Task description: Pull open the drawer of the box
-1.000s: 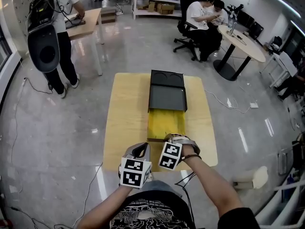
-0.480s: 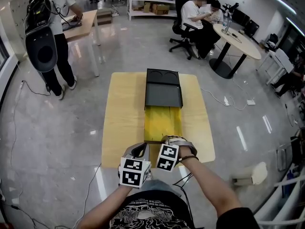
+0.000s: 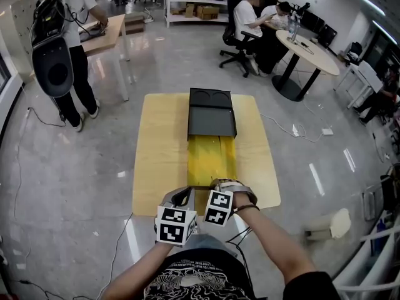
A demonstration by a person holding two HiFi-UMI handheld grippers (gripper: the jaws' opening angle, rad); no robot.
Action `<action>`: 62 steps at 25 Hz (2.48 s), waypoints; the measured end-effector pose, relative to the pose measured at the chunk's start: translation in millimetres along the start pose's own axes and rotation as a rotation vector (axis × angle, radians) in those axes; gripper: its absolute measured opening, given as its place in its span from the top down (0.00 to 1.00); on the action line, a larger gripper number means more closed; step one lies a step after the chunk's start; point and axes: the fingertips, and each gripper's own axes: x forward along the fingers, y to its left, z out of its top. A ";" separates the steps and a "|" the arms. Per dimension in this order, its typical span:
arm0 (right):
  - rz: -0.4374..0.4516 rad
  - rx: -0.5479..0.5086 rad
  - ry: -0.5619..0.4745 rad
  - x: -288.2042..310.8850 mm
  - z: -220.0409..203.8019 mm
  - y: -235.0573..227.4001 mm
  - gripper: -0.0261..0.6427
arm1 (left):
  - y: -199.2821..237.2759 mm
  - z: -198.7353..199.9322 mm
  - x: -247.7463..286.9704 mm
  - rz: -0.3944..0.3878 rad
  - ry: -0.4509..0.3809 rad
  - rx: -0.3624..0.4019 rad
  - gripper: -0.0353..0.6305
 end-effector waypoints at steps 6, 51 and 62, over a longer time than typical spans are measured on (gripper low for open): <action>0.002 -0.002 -0.001 1.1 -6.6 10.1 0.91 | -6.7 -6.3 1.6 0.000 -0.006 -0.001 0.92; -0.195 0.742 -0.552 -255.3 72.4 103.8 0.93 | -81.8 -28.2 -195.0 0.094 -0.088 -0.031 0.92; -0.159 0.962 -0.696 -289.6 71.0 119.7 0.95 | -103.1 -19.8 -211.1 0.084 -0.114 0.001 0.92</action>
